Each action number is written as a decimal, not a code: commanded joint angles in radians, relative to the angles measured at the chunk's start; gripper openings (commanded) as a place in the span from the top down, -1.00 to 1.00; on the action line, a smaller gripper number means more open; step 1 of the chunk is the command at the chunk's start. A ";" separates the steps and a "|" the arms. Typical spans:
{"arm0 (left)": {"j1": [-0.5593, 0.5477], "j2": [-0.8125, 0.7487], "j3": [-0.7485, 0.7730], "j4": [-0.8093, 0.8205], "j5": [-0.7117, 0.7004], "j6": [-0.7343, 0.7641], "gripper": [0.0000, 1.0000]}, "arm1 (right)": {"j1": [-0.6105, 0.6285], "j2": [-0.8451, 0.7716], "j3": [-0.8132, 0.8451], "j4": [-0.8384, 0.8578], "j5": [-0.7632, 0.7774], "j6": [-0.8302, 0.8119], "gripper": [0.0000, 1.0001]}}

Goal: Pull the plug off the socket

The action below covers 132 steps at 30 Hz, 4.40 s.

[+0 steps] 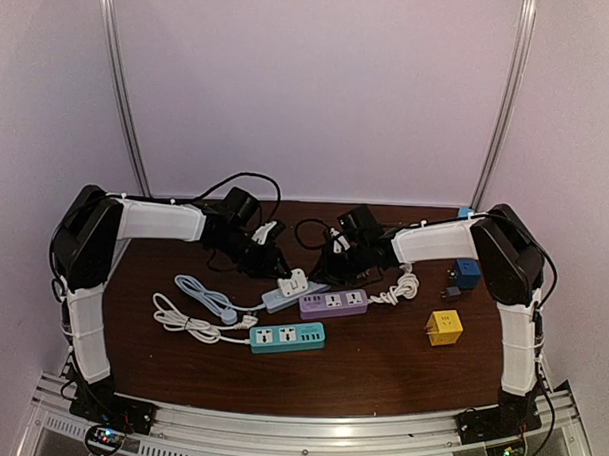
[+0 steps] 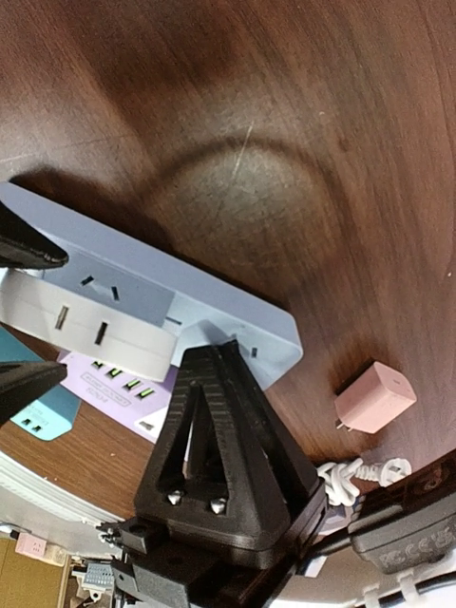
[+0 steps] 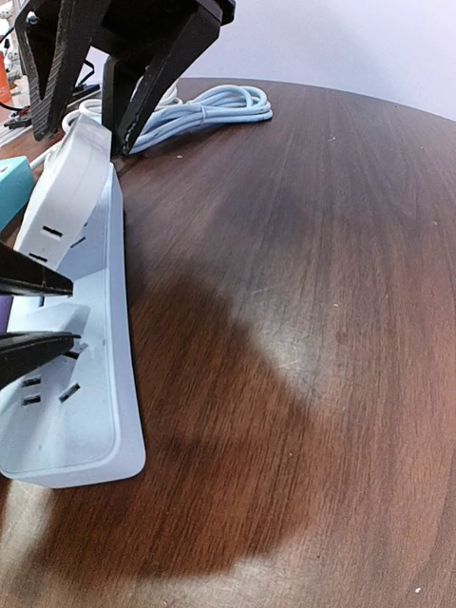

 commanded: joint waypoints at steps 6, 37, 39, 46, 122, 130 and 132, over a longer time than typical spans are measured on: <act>-0.034 -0.024 -0.007 0.067 0.046 0.015 0.32 | 0.002 0.040 0.014 -0.021 0.006 0.001 0.69; -0.097 -0.007 0.056 -0.054 -0.189 0.112 0.88 | 0.010 0.039 -0.020 -0.006 0.028 0.055 0.70; -0.103 -0.034 0.049 -0.031 -0.204 0.121 0.96 | 0.012 0.043 -0.029 -0.003 0.036 0.057 0.70; -0.103 -0.134 -0.033 0.129 -0.220 0.124 1.00 | 0.018 0.046 -0.055 0.009 0.066 0.067 0.73; -0.108 -0.170 -0.032 0.200 -0.236 0.049 1.00 | 0.037 0.085 -0.093 -0.022 0.200 0.020 1.00; -0.059 -0.225 -0.091 0.186 -0.255 0.019 1.00 | 0.037 0.012 -0.090 -0.006 0.192 0.005 1.00; -0.040 -0.249 -0.120 0.193 -0.253 0.007 1.00 | 0.038 -0.015 -0.090 0.001 0.194 -0.004 0.98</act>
